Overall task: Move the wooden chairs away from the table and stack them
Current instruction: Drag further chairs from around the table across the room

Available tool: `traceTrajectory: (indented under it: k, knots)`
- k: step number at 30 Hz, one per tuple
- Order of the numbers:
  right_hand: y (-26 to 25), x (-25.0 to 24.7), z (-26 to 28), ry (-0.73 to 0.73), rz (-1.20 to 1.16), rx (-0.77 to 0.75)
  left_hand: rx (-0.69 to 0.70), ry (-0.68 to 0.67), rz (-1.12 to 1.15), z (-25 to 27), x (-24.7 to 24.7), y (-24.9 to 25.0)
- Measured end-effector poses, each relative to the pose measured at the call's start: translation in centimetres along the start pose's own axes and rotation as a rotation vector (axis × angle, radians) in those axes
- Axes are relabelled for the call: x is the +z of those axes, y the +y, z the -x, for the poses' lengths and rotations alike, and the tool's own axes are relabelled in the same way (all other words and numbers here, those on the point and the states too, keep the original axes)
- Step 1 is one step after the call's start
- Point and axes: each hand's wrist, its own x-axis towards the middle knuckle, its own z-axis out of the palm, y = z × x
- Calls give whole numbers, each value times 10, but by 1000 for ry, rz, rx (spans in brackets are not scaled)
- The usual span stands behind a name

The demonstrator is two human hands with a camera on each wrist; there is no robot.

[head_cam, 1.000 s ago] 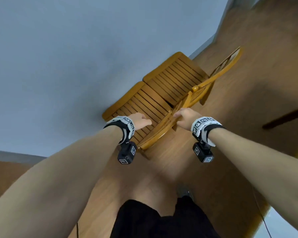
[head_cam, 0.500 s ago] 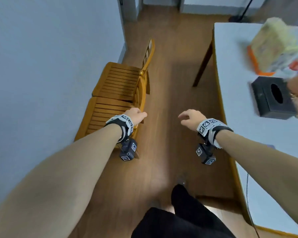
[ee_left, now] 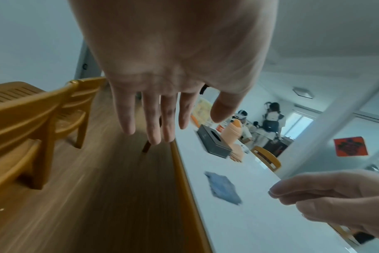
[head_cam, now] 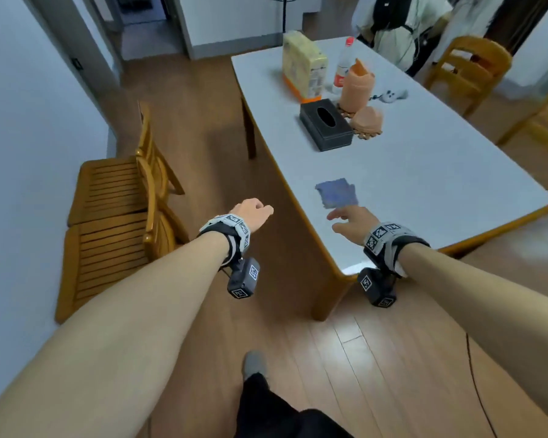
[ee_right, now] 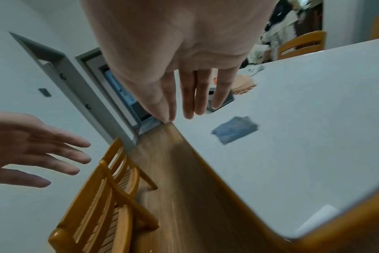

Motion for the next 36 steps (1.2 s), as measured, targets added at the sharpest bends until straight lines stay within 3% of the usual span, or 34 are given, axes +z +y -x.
traceTrajectory:
  k: [8, 16, 24, 31, 36]
  knots:
    - [203, -34, 171, 248, -347, 269, 200, -93, 62, 115, 185, 139]
    - [362, -66, 252, 458, -618, 529, 324, -250, 53, 169, 323, 267]
    - [506, -103, 266, 572, -799, 753, 384, -433, -22, 133, 424, 396]
    - [597, -193, 282, 711, -853, 871, 498, -505, -99, 98, 492, 534]
    - [685, -253, 265, 735, -850, 911, 558, -531, -151, 71, 552, 632]
